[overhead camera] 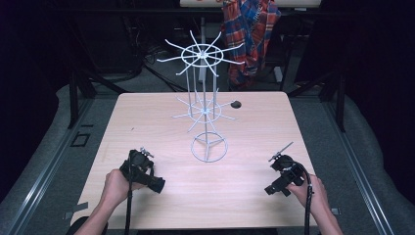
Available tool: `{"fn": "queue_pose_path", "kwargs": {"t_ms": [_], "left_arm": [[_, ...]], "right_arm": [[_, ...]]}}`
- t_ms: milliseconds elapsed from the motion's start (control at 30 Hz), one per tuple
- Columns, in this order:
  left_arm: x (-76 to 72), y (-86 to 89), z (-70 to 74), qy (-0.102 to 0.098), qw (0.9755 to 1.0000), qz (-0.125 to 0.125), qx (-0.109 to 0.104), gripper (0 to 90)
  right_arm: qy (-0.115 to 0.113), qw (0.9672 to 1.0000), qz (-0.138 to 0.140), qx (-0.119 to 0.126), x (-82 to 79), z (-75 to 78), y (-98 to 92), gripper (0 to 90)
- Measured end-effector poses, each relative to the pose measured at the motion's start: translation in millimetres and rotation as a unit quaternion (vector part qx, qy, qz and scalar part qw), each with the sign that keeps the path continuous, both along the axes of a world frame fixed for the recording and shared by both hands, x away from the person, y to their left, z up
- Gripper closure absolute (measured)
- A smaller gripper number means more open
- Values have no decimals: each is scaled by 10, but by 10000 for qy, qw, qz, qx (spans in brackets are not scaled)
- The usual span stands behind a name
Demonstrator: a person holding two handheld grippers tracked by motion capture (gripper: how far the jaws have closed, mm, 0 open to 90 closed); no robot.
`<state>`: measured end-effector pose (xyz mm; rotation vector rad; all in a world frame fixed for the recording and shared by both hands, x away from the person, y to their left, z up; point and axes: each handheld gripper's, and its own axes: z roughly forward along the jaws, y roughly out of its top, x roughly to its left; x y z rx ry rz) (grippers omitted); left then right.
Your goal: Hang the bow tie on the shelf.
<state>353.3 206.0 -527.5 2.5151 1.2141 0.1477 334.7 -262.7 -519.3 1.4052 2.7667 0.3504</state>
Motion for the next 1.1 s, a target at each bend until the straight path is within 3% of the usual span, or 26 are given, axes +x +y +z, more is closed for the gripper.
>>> {"fn": "queue_pose_path", "kwargs": {"t_ms": [333, 467, 600, 867, 1067, 1100], "left_arm": [[19, -31, -70, 193, 9995, -63, 261, 640], [23, -35, -88, 213, 9994, -110, 259, 700], [31, -78, -97, 200, 9991, -234, 291, 817], [26, -81, -66, 95, 9988, -362, 304, 863], [3, -53, 29, -147, 9992, -354, 84, 865], [0, -45, 45, -195, 9992, -354, 25, 868]], "right_arm": [[28, 10000, -18, 16, -7, -9, 8, 72], [39, 10000, -8, 17, -7, -13, 10, 73], [64, 10000, 19, -2, -2, -7, 5, 74], [32, 10000, -24, 41, -9, -12, 2, 74], [58, 10000, 26, 20, -3, -3, -7, 74], [-31, 9998, -121, 161, -19, -26, 1, 74]]}}
